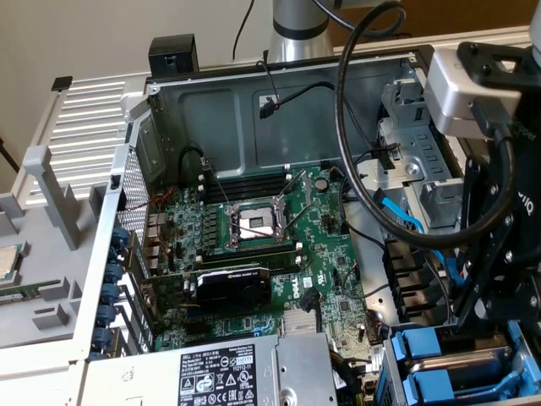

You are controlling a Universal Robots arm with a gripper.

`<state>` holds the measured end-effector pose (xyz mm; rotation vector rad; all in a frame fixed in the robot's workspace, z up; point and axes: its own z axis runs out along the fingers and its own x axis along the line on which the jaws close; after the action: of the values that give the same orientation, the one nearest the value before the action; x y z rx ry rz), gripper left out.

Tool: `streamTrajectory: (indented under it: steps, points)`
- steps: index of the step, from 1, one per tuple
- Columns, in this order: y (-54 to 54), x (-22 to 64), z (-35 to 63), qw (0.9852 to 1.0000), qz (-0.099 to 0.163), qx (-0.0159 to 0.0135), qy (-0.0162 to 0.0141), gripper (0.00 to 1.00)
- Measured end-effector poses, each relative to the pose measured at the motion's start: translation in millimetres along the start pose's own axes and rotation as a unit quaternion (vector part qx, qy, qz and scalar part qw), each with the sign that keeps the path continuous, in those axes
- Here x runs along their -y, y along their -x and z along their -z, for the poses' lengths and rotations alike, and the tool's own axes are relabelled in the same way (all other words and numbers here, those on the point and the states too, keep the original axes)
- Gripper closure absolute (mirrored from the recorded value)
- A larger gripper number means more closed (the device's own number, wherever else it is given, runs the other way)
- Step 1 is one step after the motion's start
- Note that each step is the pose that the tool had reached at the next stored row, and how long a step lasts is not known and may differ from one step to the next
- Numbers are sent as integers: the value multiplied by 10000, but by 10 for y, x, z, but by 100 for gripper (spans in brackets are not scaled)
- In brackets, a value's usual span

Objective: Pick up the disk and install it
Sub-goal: 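Insert the first disk wire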

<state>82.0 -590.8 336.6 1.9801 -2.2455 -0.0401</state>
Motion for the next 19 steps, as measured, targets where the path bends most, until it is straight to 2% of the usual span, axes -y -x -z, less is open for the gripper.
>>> streamTrajectory:
  steps: [19]
  points:
    - [1, 4, -8, 10000, 15, -1, -11, 83]
